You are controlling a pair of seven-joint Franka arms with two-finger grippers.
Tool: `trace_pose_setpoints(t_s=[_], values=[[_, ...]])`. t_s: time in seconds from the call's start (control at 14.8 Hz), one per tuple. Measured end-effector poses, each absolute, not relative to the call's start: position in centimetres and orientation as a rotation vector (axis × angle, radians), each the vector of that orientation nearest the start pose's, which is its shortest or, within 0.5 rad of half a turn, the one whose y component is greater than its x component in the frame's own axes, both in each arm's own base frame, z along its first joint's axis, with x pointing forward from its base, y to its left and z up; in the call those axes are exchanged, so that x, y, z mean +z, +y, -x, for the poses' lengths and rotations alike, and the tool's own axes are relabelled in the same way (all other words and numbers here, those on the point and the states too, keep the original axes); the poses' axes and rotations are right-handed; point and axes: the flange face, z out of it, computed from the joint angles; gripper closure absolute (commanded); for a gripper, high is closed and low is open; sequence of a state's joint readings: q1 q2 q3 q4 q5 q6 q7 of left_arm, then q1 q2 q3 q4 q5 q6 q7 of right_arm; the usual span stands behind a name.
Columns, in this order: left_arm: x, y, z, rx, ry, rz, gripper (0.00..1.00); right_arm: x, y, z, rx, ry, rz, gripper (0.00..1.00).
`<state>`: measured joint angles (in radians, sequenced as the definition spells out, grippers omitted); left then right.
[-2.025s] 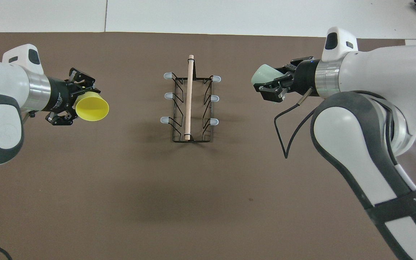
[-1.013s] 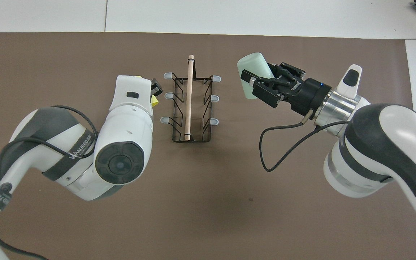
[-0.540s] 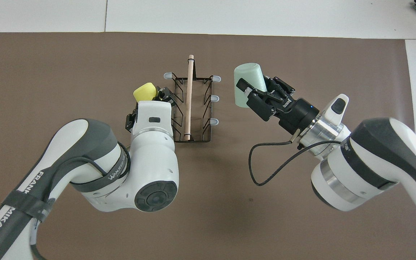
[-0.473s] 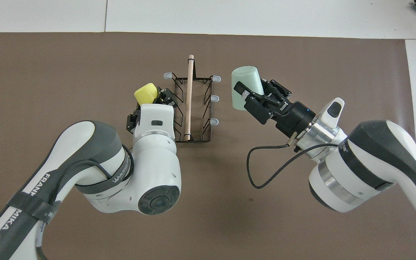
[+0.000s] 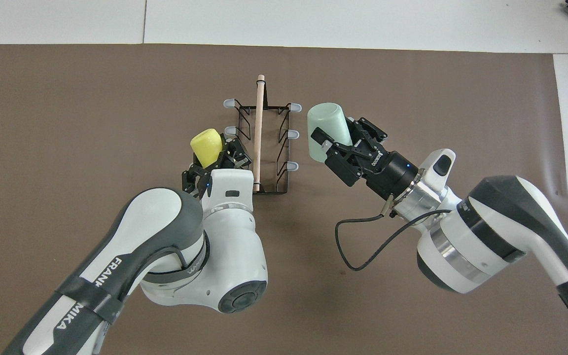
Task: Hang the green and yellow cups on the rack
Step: 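Carry both cups toward the rack pegs with both grippers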
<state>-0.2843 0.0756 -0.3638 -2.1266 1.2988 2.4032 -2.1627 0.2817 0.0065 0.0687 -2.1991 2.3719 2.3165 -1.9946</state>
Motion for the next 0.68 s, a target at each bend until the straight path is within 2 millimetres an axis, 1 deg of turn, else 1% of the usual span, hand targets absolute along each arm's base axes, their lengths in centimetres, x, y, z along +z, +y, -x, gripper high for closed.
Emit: trace_pose_setpoints(t_s=[0.2, 0.27, 0.34, 0.47, 0.61, 0.68], values=[[40.0, -34.2, -46.2, -1.423, -0.816, 2.712, 1.0, 39.8, 21.1, -52.4, -1.361, -0.376, 1.666, 1.0], [39.9, -34.2, -46.1, -1.422, -0.814, 2.712, 0.89, 39.4, 21.2, -52.5, -1.366, -0.39, 1.659, 1.0], [39.8, -34.3, -46.0, -1.421, -0.814, 2.712, 0.81, 39.1, 21.4, -52.5, -1.368, -0.401, 1.648, 1.0], [39.4, -34.5, -45.9, -1.414, -0.807, 2.718, 0.81, 38.6, 21.6, -52.4, -1.38, -0.413, 1.629, 1.0], [39.0, -34.7, -45.7, -1.404, -0.799, 2.724, 0.8, 38.1, 21.8, -52.3, -1.405, -0.384, 1.595, 1.0], [38.8, -34.8, -45.7, -1.399, -0.797, 2.726, 0.61, 37.7, 22.1, -52.3, -1.42, -0.365, 1.564, 1.0]])
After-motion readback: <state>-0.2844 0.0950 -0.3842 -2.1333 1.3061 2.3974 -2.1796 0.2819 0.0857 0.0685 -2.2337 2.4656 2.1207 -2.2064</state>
